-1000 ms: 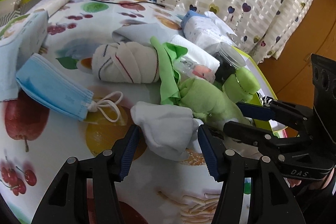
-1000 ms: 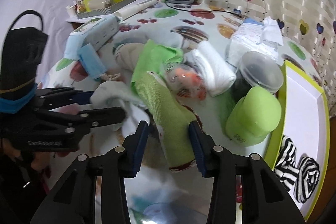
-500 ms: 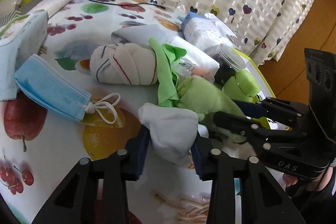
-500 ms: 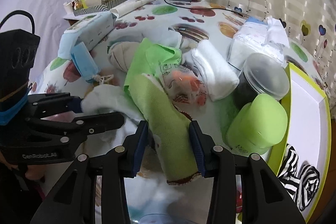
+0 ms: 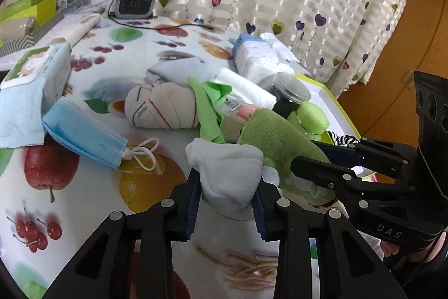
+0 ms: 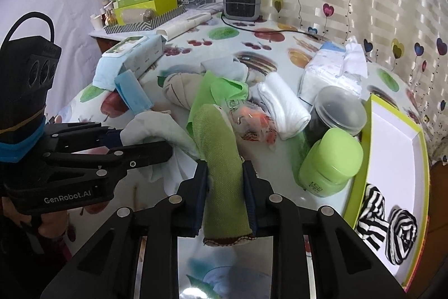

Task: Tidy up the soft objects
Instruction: 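Lift the white sock and green towel roll off the pile with both grippers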

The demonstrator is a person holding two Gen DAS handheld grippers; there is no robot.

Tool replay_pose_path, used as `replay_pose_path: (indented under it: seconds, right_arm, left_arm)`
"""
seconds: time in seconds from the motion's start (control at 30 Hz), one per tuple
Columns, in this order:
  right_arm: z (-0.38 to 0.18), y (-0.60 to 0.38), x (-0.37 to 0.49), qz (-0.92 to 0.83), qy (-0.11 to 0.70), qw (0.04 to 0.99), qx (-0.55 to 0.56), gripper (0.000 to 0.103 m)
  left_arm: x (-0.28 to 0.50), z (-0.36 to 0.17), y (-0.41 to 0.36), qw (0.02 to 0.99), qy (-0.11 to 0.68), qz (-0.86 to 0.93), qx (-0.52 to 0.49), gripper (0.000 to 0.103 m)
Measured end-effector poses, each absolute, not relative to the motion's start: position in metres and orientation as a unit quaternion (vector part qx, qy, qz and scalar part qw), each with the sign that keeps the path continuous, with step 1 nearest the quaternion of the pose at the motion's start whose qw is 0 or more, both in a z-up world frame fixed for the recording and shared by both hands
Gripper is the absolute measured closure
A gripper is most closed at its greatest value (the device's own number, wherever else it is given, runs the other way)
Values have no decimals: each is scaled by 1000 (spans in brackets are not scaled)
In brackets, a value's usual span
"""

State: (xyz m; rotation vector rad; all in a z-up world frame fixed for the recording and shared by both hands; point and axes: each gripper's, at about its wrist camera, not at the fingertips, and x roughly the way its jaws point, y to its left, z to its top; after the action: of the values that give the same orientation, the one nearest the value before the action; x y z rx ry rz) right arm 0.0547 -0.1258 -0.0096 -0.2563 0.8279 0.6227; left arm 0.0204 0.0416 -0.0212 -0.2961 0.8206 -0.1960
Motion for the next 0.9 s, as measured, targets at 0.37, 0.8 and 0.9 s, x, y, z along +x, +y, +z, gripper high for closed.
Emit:
replay_pose_path:
  seconds: [0.37,0.8,0.9]
  right_arm:
    - [7,-135,35,288,370,875,-121,77]
    - [21,-141,24,283,347,886,-117,77]
    - [23,-144,23,281,342,889,-113,77]
  left_arm:
    - [7,-2,34,913,374,-98,-131,72]
    - [1,13,33,921,356,-96,-123,72]
    - [1,16,30,922,353,-98,-121,72]
